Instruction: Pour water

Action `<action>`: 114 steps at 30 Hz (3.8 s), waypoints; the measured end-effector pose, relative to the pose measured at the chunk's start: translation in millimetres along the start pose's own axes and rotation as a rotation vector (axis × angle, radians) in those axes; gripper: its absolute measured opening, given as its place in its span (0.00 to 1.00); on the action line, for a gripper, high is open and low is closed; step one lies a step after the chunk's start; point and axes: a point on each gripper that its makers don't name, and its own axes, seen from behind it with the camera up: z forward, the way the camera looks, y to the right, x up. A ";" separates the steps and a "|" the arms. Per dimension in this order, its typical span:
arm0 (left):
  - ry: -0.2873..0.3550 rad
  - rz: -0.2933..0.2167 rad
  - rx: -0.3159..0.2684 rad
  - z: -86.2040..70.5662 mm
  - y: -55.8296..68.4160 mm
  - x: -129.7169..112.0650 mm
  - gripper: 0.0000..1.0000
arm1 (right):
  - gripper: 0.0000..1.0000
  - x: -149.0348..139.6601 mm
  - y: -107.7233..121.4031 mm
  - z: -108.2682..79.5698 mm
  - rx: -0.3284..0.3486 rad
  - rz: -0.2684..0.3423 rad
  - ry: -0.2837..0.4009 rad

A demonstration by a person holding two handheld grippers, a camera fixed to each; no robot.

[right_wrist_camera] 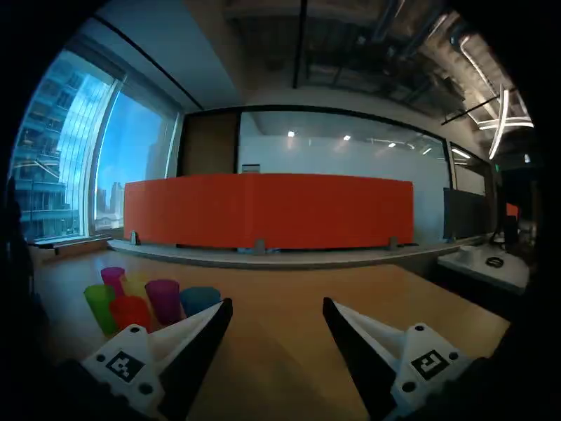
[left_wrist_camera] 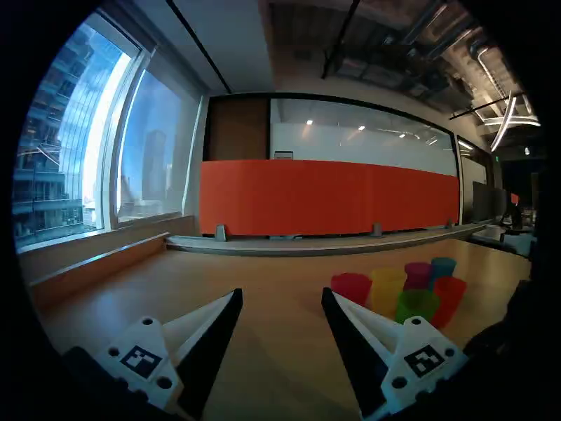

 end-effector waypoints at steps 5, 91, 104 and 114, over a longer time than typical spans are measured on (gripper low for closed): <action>0.003 0.007 -0.015 4.4 5.3 22.5 0.83 | 0.99 18.8 -3.1 1.9 0.014 -0.011 -0.007; -0.079 0.136 -0.614 -7.8 124.8 167.4 0.83 | 0.99 141.1 -89.9 -4.8 0.572 -0.143 -0.196; -0.132 0.137 -0.672 -5.6 131.7 142.3 0.83 | 0.99 117.8 -92.4 -4.2 0.607 -0.180 -0.270; -0.186 0.161 -0.703 -4.2 138.4 112.1 0.83 | 0.99 97.0 -93.4 -0.1 0.629 -0.184 -0.326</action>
